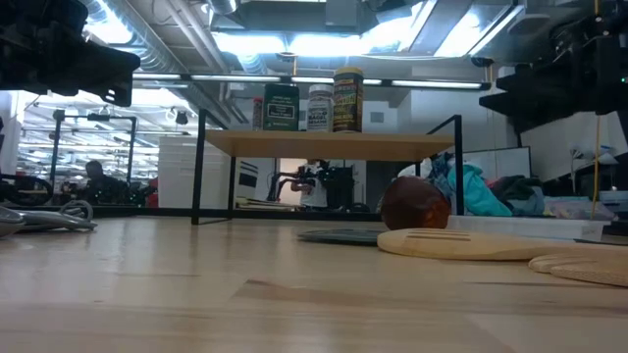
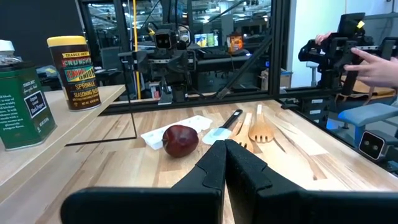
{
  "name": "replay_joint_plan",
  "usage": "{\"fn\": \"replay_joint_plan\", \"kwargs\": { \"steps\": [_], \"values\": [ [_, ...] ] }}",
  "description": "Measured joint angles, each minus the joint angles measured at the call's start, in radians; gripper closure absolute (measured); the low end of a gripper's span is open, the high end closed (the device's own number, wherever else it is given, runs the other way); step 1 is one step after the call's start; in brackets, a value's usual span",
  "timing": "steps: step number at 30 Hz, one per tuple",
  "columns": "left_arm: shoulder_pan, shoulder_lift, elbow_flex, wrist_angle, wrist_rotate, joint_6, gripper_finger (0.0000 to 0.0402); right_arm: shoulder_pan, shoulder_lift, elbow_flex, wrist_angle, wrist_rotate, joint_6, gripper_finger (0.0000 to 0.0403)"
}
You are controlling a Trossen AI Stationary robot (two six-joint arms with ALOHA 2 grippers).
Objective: Shelf spices
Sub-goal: Return to Home Position
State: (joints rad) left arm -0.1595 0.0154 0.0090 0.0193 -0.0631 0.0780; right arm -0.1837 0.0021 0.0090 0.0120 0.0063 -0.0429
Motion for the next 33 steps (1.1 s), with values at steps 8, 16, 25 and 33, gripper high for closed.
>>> {"fn": "replay_joint_plan", "kwargs": {
  "steps": [8, 16, 25, 33],
  "values": [
    [0.000, 0.000, 0.000, 0.000, 0.000, 0.000, 0.0400, 0.000, 0.000, 0.000, -0.002, 0.001, -0.020, 0.0143],
    [0.000, 0.000, 0.000, 0.000, 0.000, 0.000, 0.0400, 0.000, 0.000, 0.000, -0.002, 0.001, -0.042, 0.0262],
    [0.000, 0.000, 0.000, 0.000, 0.000, 0.000, 0.0400, 0.000, 0.000, 0.000, -0.003, 0.001, -0.070, 0.0394],
    [0.000, 0.000, 0.000, 0.000, 0.000, 0.000, 0.0400, 0.000, 0.000, 0.000, -0.003, 0.001, -0.068, 0.0376]
  ]
}}
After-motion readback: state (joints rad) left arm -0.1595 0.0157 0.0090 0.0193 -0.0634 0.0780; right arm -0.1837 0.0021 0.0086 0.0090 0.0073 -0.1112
